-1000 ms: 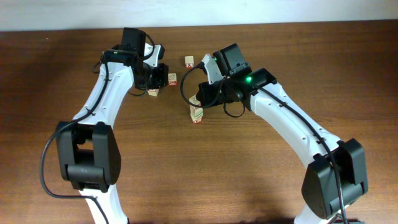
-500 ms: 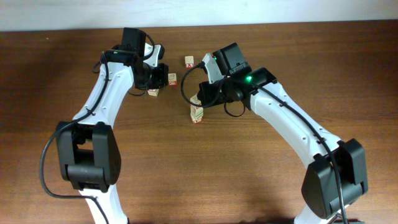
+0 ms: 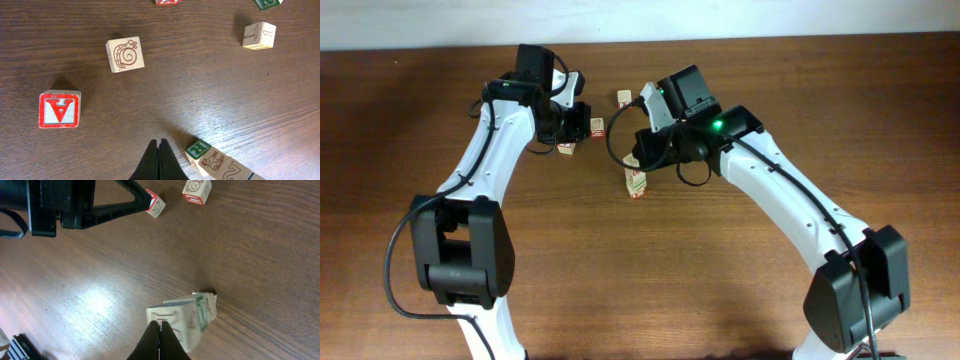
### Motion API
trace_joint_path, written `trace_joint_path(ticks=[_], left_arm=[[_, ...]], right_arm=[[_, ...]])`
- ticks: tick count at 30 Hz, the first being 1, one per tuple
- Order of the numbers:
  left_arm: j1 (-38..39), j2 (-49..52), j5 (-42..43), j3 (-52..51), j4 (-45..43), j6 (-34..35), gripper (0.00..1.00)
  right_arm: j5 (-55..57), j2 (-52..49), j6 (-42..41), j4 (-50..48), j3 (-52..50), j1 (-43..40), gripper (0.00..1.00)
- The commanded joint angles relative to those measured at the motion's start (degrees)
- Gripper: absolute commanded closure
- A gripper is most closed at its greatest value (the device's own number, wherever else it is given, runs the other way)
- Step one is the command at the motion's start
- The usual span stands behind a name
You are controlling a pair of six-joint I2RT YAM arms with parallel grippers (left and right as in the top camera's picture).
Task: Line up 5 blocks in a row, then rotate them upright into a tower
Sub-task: 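Lower the vertical block column onto the table with both grippers, then release the column and withdraw both grippers away from the stack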
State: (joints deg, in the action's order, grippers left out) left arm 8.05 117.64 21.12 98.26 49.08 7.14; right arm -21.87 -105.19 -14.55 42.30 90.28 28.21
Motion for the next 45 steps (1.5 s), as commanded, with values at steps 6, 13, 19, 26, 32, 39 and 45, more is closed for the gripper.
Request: trace_joint_path(ticks=[6,13,19,26,32,39,45], left_arm=[[0.02,-2.01,-0.04,1.07,0.17,-0.79,1.00],[-0.28,-5.07,-1.05,1.07,0.87,-2.93,1.00],[-2.62,-13.07,-6.03,1.07,2.99,-2.93,1.00],[-3.04,-14.99,-8.57,1.05,7.65,-2.91,0.01],[-2.97,-14.99,-8.55,1.05,7.65,-2.91,0.01],[-2.97,-14.99,-8.55,1.05,7.65,-2.91,0.01],[-2.97,-14.99,-8.55,1.05,7.65,-2.91,0.01]], right_arm=[[1.68,1.38,2.10,2.99,4.24,0.70,0.96],[8.76,9.86,3.61,7.78,6.93,0.55,0.96],[14.27,20.92,3.82,12.26,6.93,-1.18,0.96],[20.70,33.20,3.80,18.45,6.93,-4.59,0.92],[24.11,43.21,3.78,23.76,6.93,-4.72,0.15],[26.23,46.82,3.78,26.14,6.91,-4.72,0.01],[27.06,45.29,3.76,30.77,6.91,-4.72,0.01]])
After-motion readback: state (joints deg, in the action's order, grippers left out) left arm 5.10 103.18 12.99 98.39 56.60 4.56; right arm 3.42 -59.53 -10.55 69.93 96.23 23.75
